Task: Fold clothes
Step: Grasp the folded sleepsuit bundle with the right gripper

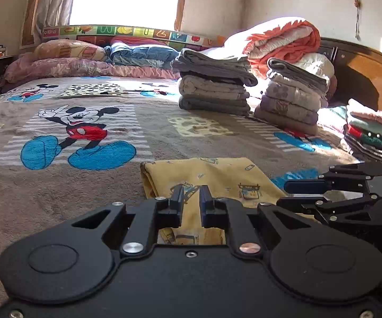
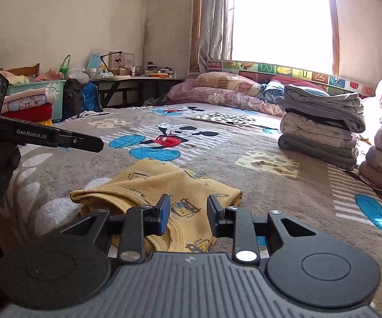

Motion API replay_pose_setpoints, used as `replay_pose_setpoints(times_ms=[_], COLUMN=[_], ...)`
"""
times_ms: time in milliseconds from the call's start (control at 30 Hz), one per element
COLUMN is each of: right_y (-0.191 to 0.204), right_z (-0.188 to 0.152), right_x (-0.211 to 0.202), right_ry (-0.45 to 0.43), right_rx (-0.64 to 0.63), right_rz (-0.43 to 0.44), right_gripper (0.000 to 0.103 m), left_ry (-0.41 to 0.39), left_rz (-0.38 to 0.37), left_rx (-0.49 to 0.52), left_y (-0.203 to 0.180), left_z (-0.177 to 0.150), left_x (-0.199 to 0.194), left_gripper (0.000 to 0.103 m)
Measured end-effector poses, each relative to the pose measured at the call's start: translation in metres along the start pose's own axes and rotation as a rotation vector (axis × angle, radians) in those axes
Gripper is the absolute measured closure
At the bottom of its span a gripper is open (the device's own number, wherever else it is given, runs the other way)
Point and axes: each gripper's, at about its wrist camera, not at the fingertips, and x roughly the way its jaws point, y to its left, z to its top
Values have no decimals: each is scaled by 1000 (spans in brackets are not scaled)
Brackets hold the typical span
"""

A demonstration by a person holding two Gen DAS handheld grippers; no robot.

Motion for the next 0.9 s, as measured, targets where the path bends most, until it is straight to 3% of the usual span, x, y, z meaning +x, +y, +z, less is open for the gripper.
replay_pose_setpoints(times_ms=[67, 133, 167, 267, 367, 500, 667, 733, 767, 900], right_y=[8, 16, 17, 18, 18, 12, -3, -7, -9, -26], right_z=[-7, -18, -21, -12, -3, 7, 25, 28, 28, 15], right_x=[20, 39, 35, 12, 2, 13, 56, 70, 77, 110], right_ry=[97, 226, 214, 176, 106, 31, 49, 54, 63, 164], right_rx=[-36, -79, -74, -67, -50, -39, -83, -101, -102, -51], right_rz=[-2, -11, -15, -5, 6, -8, -3, -3, 6, 48], right_gripper=[72, 72, 72, 72, 72, 72, 72, 72, 72, 65], left_ry=[125, 102, 91, 32, -27, -53, -45, 19, 78, 83], left_rz=[48, 39, 34, 31, 17, -20, -75, -67, -62, -65], left_rx=[152, 155, 156, 96, -25, -58, -24, -13, -3, 12], left_y=[-16, -15, -14, -2, 14, 21, 23, 24, 25, 28], left_z=[-13, -11, -10, -5, 6, 24, 38, 35, 29, 22], left_x=[16, 8, 3, -7, -1, 21, 52, 68, 79, 83], left_gripper=[93, 93, 92, 72, 72, 72, 72, 70, 65, 61])
